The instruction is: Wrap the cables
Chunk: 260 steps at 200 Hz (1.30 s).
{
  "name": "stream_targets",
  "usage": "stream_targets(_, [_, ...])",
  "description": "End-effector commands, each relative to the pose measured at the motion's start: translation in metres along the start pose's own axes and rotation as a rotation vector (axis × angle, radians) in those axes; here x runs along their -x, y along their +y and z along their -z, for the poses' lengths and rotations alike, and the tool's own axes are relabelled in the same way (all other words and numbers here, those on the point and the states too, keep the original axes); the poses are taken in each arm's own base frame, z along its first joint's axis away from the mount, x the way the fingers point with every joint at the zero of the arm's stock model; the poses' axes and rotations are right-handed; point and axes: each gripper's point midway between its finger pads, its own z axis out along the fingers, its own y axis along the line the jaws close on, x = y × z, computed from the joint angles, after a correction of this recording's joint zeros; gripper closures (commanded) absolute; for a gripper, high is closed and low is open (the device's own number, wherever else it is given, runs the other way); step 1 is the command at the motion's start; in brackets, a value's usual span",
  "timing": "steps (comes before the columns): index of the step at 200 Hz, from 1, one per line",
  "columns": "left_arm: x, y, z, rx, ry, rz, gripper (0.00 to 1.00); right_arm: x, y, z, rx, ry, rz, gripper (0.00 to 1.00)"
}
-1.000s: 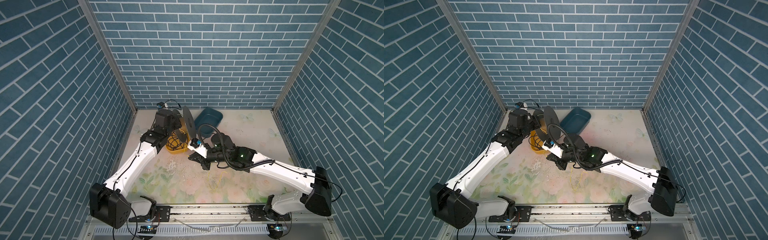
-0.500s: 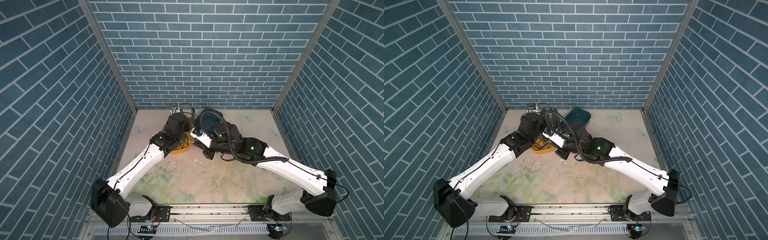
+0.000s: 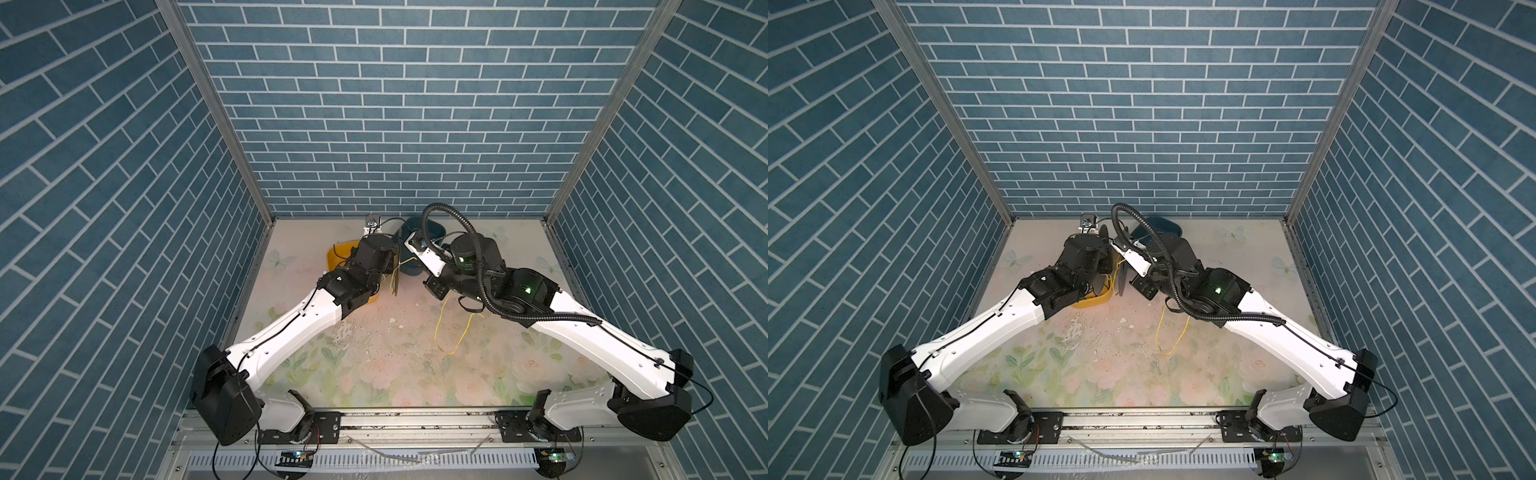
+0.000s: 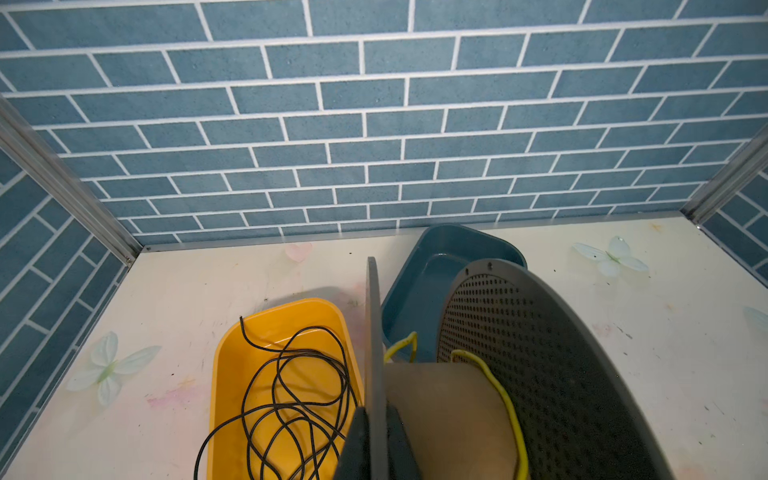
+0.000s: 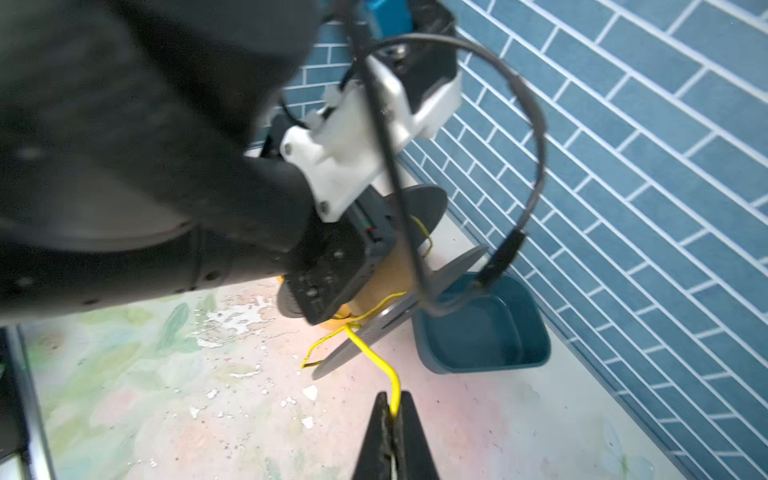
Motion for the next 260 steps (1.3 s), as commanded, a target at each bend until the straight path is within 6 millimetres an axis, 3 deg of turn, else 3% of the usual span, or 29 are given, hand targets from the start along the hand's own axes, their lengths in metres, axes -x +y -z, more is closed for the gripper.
stream_targets(1, [0.011, -0.007, 0.009, 0.006, -0.015, -0.043, 1.0, 0.013, -0.041, 0.021, -0.15, -0.035, -0.026, 1.0])
stream_targets(79, [-0.02, -0.037, 0.02, -0.057, 0.101, -0.171, 1.0, -0.009, -0.078, 0.018, -0.316, 0.01, -0.076, 1.0])
stream_targets(130, [-0.031, -0.043, 0.033, -0.092, 0.153, -0.227, 1.0, -0.033, -0.097, 0.01, -0.402, 0.061, -0.113, 1.0])
stream_targets(202, [-0.047, -0.036, 0.05, -0.131, 0.223, -0.332, 1.0, -0.079, -0.127, -0.016, -0.405, 0.134, -0.26, 1.0])
stream_targets(260, [-0.051, -0.036, 0.064, -0.173, 0.206, -0.346, 1.0, -0.127, -0.137, -0.056, -0.297, 0.187, -0.402, 1.0])
